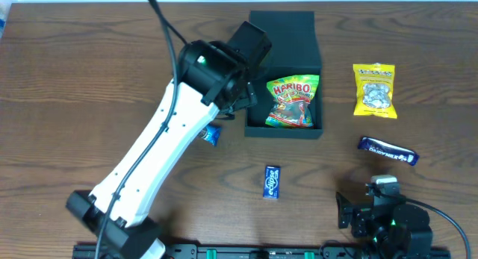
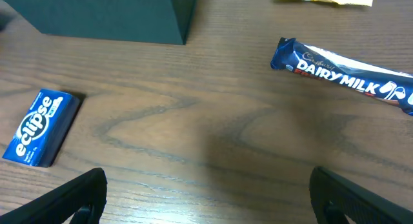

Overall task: Pack container
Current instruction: 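Withdraw the left gripper and move it to the blue Oreo pack, then grasp the Oreo pack by its end with the left gripper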

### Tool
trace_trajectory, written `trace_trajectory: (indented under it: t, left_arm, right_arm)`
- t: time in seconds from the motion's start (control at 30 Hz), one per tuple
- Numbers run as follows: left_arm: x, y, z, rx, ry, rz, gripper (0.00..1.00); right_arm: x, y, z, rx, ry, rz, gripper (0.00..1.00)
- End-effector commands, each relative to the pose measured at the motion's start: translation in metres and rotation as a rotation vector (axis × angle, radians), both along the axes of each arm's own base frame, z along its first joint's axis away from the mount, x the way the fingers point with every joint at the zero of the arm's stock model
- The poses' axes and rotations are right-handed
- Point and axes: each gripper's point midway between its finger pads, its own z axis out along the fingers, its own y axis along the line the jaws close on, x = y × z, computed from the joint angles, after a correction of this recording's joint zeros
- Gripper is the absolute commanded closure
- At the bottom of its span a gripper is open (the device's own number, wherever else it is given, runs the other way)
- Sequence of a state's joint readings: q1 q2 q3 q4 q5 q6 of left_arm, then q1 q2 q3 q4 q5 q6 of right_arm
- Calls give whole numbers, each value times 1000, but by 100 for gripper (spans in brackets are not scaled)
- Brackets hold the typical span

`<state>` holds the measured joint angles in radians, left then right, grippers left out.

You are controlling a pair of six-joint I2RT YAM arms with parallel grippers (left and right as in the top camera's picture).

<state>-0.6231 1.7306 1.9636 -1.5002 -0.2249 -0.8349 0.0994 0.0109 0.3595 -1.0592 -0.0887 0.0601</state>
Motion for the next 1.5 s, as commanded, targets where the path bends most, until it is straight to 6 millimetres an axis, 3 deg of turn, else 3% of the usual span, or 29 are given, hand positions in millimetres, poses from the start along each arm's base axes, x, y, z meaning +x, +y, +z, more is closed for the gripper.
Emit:
trace_trajectory:
  t: [0.0,0.1,0.23,0.53,0.67,0.97,1.17,1.47]
  left_arm:
    - [-12,20,25,4,-81,31,5]
    - [-26,33,30,2,-106,61,5]
    - [-45,47,17,-18,-120,85,5]
    - [-67,47,-55,-130,-60,241,5]
    - [-62,33,-72,-201,-51,268,5]
    - [-47,26,-73,-256,-70,291,5]
    - [-32,40,-104,-344,83,516,5]
    - [-3,51,-153,-404,229,679,5]
  right_arm:
    - [-1,-2,-3,3,8,-17,1]
    - [-1,-2,-3,3,8,-17,1]
    - [-1,-2,-3,3,8,-17,1]
    - [-1,-2,-3,3,8,-17,1]
    - [-1,-2,-3,3,8,-17,1]
    - [-1,-2,-3,3,8,-17,1]
    - [-1,-2,-3,3,8,-18,1]
    - [-1,-2,-3,3,8,-18,1]
